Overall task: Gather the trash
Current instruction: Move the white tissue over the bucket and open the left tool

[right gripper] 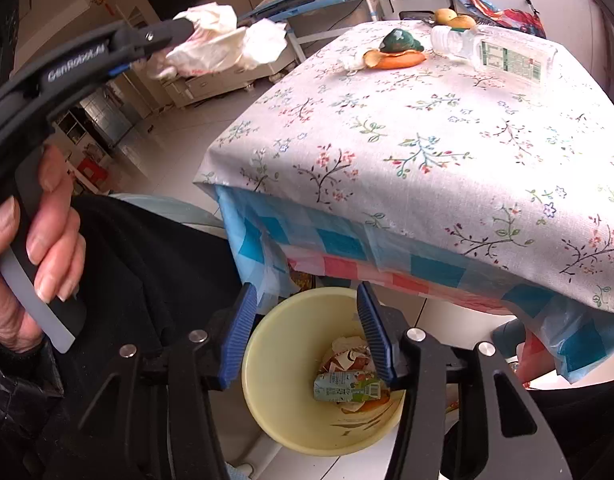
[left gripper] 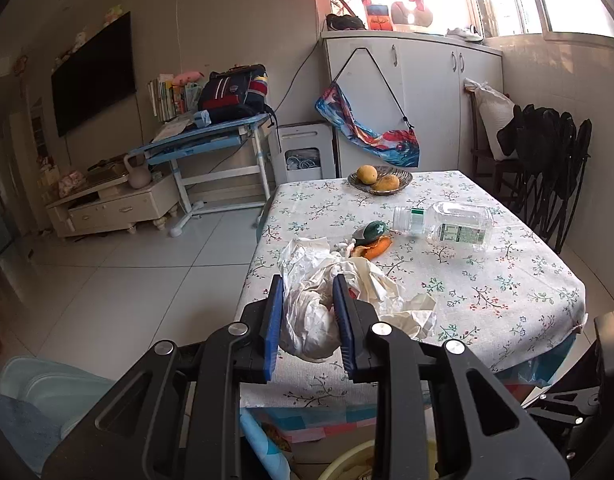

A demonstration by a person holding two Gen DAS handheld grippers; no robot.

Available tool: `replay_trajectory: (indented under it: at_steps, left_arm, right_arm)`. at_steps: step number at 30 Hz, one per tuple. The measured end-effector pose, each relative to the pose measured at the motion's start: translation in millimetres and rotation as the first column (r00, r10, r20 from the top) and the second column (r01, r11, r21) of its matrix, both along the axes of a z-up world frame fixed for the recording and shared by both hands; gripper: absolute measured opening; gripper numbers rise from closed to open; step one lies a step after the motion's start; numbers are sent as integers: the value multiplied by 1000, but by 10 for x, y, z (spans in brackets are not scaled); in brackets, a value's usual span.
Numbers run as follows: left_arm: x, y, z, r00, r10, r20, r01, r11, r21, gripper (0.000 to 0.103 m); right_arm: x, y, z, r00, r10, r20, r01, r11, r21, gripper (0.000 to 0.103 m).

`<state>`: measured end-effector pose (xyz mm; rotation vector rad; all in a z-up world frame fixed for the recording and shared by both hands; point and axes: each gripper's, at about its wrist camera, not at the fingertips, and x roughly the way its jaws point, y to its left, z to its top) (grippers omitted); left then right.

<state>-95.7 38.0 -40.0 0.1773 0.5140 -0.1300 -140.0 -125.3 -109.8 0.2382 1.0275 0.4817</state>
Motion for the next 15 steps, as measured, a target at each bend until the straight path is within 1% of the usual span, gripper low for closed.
replay_trajectory:
  at_steps: [5, 7, 10, 13, 15]
  left_arm:
    - [-64, -52, -44, 999, -42, -18, 43, 998, 37, 24]
    - [-112, -64, -86, 997, -65, -30, 67, 996, 58, 24]
    - [-186, -101, -151, 993, -108, -57, 112, 990, 82, 24]
    - [-275, -155, -250, 981, -164, -101, 175, 978, 114, 24]
    - [-353, -227, -339, 969, -207, -135, 226, 963, 145, 24]
  right_arm:
    - [4, -198, 100, 995, -89, 38, 88, 995, 40, 54]
    - [-8, -275, 132, 991, -124, 52, 121, 991, 55, 56]
    - [17, -359, 160, 984, -165, 60, 160, 984, 78, 57]
    - [25, -413, 175, 979, -195, 65, 188, 978, 93, 57]
    - [21, -450, 185, 976, -209, 67, 202, 974, 100, 58]
